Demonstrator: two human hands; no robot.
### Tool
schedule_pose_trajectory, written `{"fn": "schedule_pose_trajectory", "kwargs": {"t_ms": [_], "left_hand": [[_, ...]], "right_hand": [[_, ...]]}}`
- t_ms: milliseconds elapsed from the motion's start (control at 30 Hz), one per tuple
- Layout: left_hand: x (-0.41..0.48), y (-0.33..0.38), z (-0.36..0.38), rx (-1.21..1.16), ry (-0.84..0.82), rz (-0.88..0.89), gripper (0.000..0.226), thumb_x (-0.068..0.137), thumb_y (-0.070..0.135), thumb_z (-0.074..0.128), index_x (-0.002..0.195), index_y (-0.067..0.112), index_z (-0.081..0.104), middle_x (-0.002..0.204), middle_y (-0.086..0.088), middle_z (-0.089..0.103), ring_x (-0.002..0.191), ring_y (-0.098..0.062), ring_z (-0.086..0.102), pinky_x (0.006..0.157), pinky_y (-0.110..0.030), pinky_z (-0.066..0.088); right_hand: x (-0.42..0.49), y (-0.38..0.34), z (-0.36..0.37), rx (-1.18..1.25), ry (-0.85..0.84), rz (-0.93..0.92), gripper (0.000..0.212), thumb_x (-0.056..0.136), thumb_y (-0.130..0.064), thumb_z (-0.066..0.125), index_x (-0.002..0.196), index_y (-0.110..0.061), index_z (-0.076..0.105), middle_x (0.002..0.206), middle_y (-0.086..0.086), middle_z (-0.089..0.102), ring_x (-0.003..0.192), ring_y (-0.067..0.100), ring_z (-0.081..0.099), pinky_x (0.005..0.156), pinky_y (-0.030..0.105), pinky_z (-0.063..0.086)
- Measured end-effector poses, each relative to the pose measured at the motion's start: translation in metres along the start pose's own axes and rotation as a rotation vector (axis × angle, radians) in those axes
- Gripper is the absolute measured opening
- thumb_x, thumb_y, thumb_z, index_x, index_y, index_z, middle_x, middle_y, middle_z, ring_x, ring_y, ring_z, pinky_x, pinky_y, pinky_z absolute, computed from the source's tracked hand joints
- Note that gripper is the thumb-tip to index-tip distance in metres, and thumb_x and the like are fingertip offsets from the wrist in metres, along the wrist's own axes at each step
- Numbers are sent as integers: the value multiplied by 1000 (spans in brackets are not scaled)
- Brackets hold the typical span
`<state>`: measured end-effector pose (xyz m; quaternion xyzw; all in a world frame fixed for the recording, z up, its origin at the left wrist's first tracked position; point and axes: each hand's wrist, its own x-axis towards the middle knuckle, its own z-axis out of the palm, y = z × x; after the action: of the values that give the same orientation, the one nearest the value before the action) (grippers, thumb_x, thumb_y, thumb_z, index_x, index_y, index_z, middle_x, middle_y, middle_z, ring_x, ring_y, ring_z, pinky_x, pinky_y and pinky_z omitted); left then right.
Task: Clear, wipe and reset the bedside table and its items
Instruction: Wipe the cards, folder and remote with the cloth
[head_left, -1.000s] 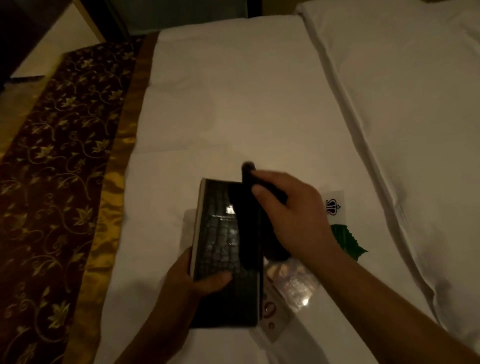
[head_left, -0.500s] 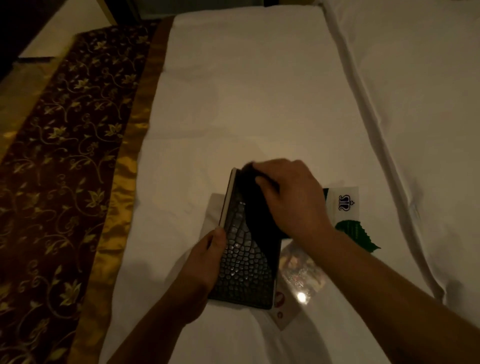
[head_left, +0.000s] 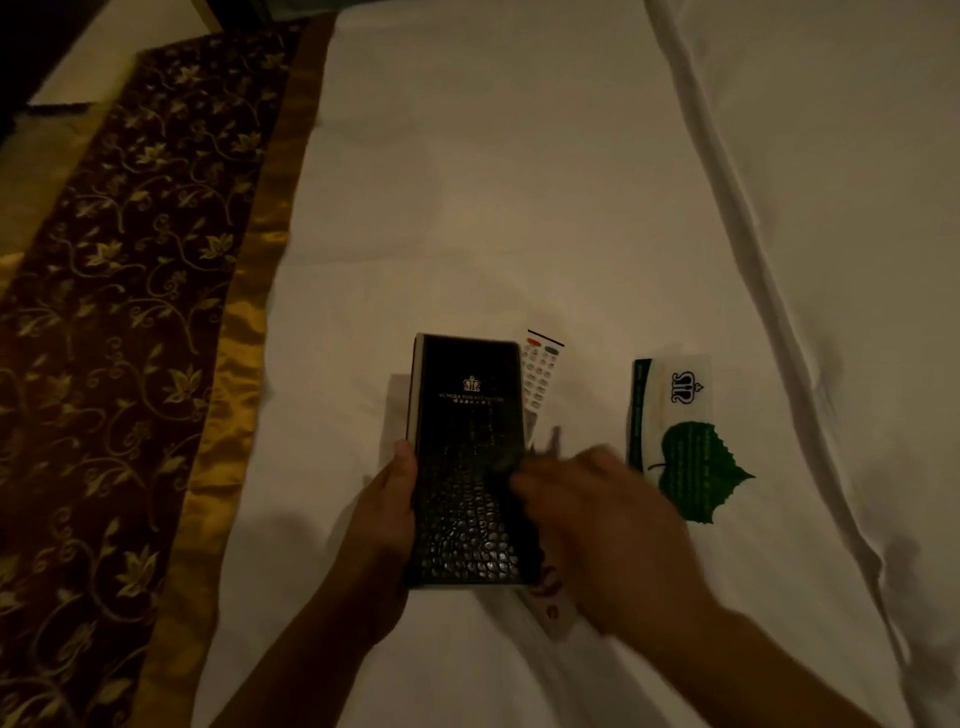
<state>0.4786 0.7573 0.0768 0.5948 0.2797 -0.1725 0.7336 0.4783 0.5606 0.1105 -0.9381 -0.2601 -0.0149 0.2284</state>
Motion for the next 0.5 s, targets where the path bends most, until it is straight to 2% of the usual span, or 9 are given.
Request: {"fn": "schedule_pose_trajectory", "kwargs": {"t_ms": [67, 100, 233, 300, 367, 400, 500], "left_hand": [[-3, -1, 3, -9, -11, 1, 62, 88, 64, 42, 129, 23, 65, 120, -8, 74, 108, -26, 72, 77, -33, 61], [-3, -2, 5, -17, -8, 3, 60, 87, 64, 44, 126, 24, 67, 118, -9, 74, 107, -27, 72, 76, -34, 61], [-5, -4, 16, 11, -10, -41, 57, 85, 69, 44, 112, 29, 75, 108, -11, 77, 97, -32, 75, 68, -41, 62], [-6, -5, 20, 37, -17, -20, 58, 83, 68, 45, 111, 27, 75, 105, -10, 78, 95, -29, 75, 67, -38, 62], [-8, -6, 23, 40, 11, -33, 58, 80, 65, 48, 111, 23, 74, 104, -7, 79, 93, -25, 76, 67, -33, 62], [-11, -6, 23, 43, 6, -54, 58, 81, 64, 48, 113, 22, 72, 105, -6, 78, 95, -25, 76, 69, -35, 62], [-17, -10, 17, 33, -90, -80, 52, 87, 60, 57, 123, 23, 68, 119, -11, 74, 108, -32, 71, 84, -46, 61]], "right_hand": [[12, 13, -9, -22, 93, 208, 38, 72, -9, 81, 107, -20, 74, 103, -4, 74, 74, 18, 57, 64, 21, 42], [14, 11, -8, -24, 123, 219, 34, 76, -12, 77, 108, -20, 73, 104, -4, 74, 76, 18, 56, 65, 21, 39], [-12, -26, 17, 26, -25, -194, 29, 87, -23, 58, 117, -24, 60, 116, -2, 66, 92, 21, 59, 74, 34, 52], [-15, -19, 14, 16, -45, -202, 31, 85, -21, 64, 116, -23, 62, 118, -2, 66, 94, 22, 61, 73, 35, 54], [6, 6, 6, -29, 43, 9, 33, 80, -18, 73, 112, -24, 69, 113, -3, 71, 87, 19, 60, 67, 31, 51], [19, 19, 1, -32, 113, 153, 31, 82, -17, 73, 112, -24, 70, 111, -3, 72, 86, 19, 59, 67, 28, 47], [32, 48, -13, 161, 319, 503, 26, 91, -21, 63, 115, -28, 70, 108, -9, 71, 96, 14, 60, 78, 22, 39]]}}
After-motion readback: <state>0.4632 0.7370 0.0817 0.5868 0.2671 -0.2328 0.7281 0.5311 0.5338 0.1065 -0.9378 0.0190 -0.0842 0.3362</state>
